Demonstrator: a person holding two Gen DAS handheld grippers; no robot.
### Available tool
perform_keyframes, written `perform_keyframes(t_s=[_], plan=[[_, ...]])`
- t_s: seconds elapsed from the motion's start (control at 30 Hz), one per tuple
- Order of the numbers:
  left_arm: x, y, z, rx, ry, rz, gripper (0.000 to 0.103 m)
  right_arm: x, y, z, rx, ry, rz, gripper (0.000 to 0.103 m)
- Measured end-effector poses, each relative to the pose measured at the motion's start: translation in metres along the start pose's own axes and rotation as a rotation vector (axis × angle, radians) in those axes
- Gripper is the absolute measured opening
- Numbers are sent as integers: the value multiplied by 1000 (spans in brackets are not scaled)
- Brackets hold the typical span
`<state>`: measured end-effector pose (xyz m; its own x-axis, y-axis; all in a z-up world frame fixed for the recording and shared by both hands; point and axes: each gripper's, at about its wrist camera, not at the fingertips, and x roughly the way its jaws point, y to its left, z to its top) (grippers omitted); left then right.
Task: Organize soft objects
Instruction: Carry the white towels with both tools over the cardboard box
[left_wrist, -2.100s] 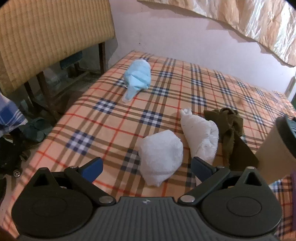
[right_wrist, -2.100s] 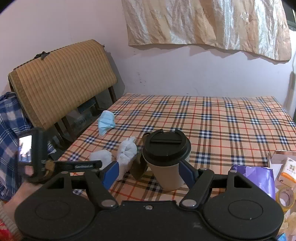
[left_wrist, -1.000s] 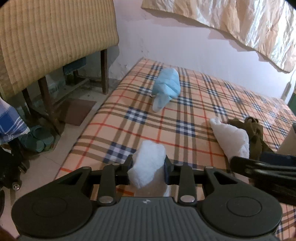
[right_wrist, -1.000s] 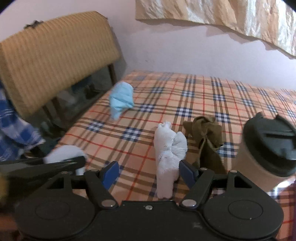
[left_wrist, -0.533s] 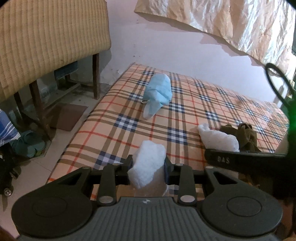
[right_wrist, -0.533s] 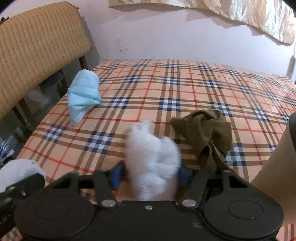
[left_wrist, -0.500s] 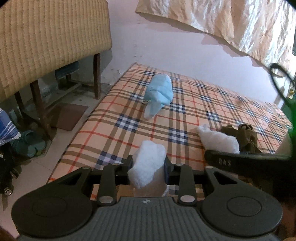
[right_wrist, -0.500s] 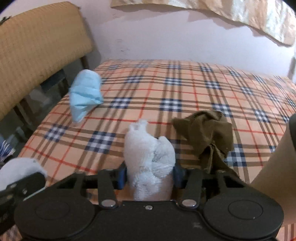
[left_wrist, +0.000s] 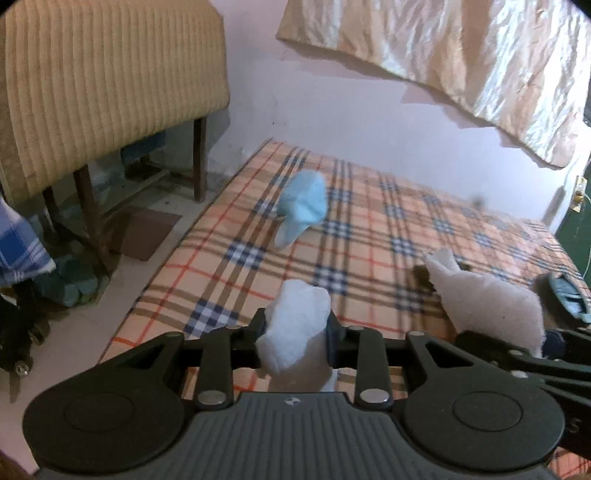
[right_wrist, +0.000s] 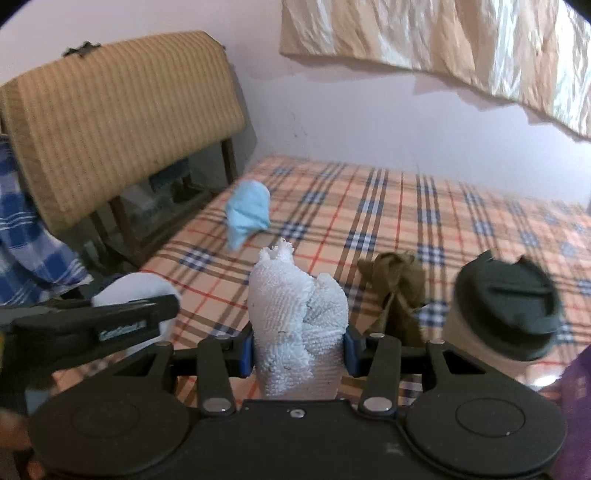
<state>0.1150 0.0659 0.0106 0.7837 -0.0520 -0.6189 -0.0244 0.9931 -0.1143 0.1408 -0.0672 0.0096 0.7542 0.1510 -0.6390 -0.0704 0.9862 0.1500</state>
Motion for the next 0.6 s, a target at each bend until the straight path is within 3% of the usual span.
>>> perform_keyframes(t_s=[0.27, 0.6], plan=[[-41, -32, 3, 37, -32, -12, 31, -58, -26, 1, 20, -44, 3, 54], [-68, -69, 9, 103, -65, -15, 31, -91, -45, 7, 34, -78, 17, 54]])
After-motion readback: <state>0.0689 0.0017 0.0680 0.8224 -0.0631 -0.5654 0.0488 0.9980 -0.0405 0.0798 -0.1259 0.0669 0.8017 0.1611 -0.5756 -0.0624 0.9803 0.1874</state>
